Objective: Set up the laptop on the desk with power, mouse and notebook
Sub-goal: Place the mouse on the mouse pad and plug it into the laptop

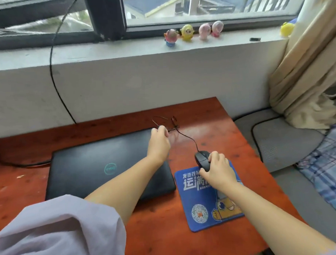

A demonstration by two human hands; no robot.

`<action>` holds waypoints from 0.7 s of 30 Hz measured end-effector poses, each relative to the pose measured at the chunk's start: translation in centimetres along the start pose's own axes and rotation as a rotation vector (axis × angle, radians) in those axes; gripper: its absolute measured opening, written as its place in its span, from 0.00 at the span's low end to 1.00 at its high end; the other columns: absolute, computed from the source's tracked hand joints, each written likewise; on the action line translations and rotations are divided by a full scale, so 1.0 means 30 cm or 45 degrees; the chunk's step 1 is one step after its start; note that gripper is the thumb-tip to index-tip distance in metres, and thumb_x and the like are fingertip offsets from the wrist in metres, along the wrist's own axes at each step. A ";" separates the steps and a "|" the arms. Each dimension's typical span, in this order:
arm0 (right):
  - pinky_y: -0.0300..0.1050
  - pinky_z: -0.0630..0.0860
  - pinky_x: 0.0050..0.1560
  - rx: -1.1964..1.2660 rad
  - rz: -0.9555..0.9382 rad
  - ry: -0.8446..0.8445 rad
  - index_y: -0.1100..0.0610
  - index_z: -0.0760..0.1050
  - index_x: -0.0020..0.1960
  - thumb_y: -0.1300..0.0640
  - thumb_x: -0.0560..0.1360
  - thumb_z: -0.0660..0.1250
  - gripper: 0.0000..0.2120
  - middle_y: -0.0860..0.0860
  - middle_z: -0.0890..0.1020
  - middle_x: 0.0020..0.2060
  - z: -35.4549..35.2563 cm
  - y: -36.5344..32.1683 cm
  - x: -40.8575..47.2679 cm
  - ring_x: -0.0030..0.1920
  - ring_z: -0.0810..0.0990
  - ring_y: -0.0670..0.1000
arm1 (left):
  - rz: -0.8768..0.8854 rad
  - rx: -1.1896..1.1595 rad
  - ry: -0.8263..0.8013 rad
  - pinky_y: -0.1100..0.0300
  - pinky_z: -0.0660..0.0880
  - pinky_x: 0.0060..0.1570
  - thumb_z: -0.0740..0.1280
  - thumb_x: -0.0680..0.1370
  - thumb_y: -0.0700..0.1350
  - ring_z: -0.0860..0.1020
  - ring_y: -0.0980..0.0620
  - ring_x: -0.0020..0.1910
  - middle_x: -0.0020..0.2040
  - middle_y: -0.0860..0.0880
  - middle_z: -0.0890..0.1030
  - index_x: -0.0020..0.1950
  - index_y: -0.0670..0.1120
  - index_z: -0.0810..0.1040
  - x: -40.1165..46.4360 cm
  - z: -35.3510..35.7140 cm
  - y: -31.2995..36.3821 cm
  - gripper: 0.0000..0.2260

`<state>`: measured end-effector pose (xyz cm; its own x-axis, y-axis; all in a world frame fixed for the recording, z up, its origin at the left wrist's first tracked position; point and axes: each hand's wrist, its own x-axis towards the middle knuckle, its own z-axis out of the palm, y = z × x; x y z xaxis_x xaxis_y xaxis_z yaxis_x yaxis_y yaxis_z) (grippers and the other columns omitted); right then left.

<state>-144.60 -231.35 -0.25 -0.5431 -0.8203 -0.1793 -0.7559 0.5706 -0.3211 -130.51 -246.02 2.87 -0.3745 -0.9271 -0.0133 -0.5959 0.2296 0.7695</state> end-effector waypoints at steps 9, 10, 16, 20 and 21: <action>0.50 0.72 0.54 -0.196 0.131 -0.266 0.57 0.61 0.58 0.44 0.71 0.64 0.24 0.57 0.68 0.58 0.050 0.177 -0.090 0.59 0.69 0.59 | 0.233 -0.152 -0.034 0.62 0.61 0.38 0.57 0.71 0.28 0.69 0.49 0.42 0.43 0.44 0.72 0.43 0.39 0.77 0.110 0.175 0.180 0.11; 0.51 0.71 0.55 -0.225 0.148 -0.315 0.57 0.61 0.59 0.43 0.71 0.64 0.25 0.57 0.68 0.58 0.042 0.169 -0.080 0.60 0.69 0.59 | 0.252 -0.150 -0.061 0.63 0.62 0.39 0.57 0.71 0.28 0.70 0.50 0.42 0.43 0.45 0.73 0.42 0.39 0.78 0.118 0.181 0.184 0.12; 0.51 0.70 0.57 0.217 -0.083 0.172 0.58 0.72 0.56 0.54 0.76 0.63 0.12 0.55 0.75 0.55 -0.170 0.089 0.095 0.58 0.72 0.57 | 0.384 -0.034 -0.246 0.55 0.73 0.48 0.60 0.70 0.29 0.77 0.46 0.46 0.45 0.47 0.81 0.35 0.44 0.82 0.158 0.146 0.173 0.15; 0.52 0.67 0.65 0.262 -0.499 0.396 0.60 0.74 0.61 0.60 0.74 0.65 0.15 0.55 0.78 0.59 -0.277 -0.041 0.232 0.62 0.73 0.56 | 0.644 0.213 -0.291 0.49 0.74 0.45 0.61 0.70 0.30 0.74 0.45 0.45 0.47 0.47 0.83 0.34 0.44 0.81 0.171 0.112 0.178 0.13; 0.52 0.66 0.65 0.187 -0.528 0.331 0.58 0.75 0.59 0.58 0.74 0.65 0.14 0.54 0.79 0.57 -0.281 -0.062 0.261 0.60 0.74 0.54 | 0.710 0.262 -0.297 0.49 0.74 0.43 0.62 0.70 0.31 0.73 0.45 0.44 0.47 0.48 0.83 0.34 0.43 0.81 0.179 0.104 0.182 0.12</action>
<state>-150.53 -238.50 6.78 -0.2952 -0.9292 0.2222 -0.8781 0.1722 -0.4465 -138.00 -248.81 5.01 -0.7990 -0.5680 0.1974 -0.3820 0.7330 0.5628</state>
